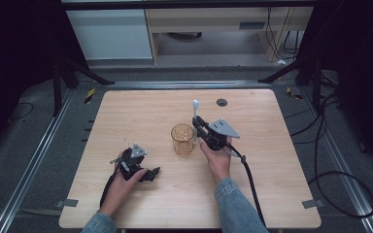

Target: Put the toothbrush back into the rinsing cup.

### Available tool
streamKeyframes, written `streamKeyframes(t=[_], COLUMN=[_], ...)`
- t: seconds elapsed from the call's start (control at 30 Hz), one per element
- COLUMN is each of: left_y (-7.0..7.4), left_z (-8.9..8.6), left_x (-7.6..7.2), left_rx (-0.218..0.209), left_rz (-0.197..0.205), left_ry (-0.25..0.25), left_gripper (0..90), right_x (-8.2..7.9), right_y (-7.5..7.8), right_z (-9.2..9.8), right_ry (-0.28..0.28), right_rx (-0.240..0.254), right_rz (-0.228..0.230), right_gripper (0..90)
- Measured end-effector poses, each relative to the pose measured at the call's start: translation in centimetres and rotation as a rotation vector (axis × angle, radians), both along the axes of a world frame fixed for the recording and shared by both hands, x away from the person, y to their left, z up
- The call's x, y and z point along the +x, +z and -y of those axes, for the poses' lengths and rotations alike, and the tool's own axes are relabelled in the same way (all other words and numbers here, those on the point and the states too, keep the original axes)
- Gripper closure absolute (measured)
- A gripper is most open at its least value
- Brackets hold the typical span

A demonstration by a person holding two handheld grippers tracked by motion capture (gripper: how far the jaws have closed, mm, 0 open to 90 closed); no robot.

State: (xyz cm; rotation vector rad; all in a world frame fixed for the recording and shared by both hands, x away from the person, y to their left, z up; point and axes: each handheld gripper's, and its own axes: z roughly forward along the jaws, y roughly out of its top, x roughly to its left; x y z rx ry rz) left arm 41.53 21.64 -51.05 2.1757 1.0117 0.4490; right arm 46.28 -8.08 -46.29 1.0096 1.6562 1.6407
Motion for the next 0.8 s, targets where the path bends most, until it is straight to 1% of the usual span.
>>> streamKeyframes(t=[0.23, 0.37, 0.8], left_y=[0.0, 0.0, 0.0], left_z=[0.0, 0.0, 0.0], left_x=[0.0, 0.0, 0.0], left_rx=[0.0, 0.0, 0.0], left_rz=[0.0, 0.0, 0.0], left_ry=[0.0, 0.0, 0.0], left_gripper=[0.0, 0.0, 0.0], right_x=[0.02, -0.04, 0.12], right_y=[-0.38, -0.66, -1.01], right_z=[0.01, 0.01, -0.05], right_ry=[0.001, 0.003, 0.008], right_rx=[0.002, -0.017, -0.021], right_rz=[-0.001, 0.002, 0.011], right_gripper=[79.1, 79.1, 79.1])
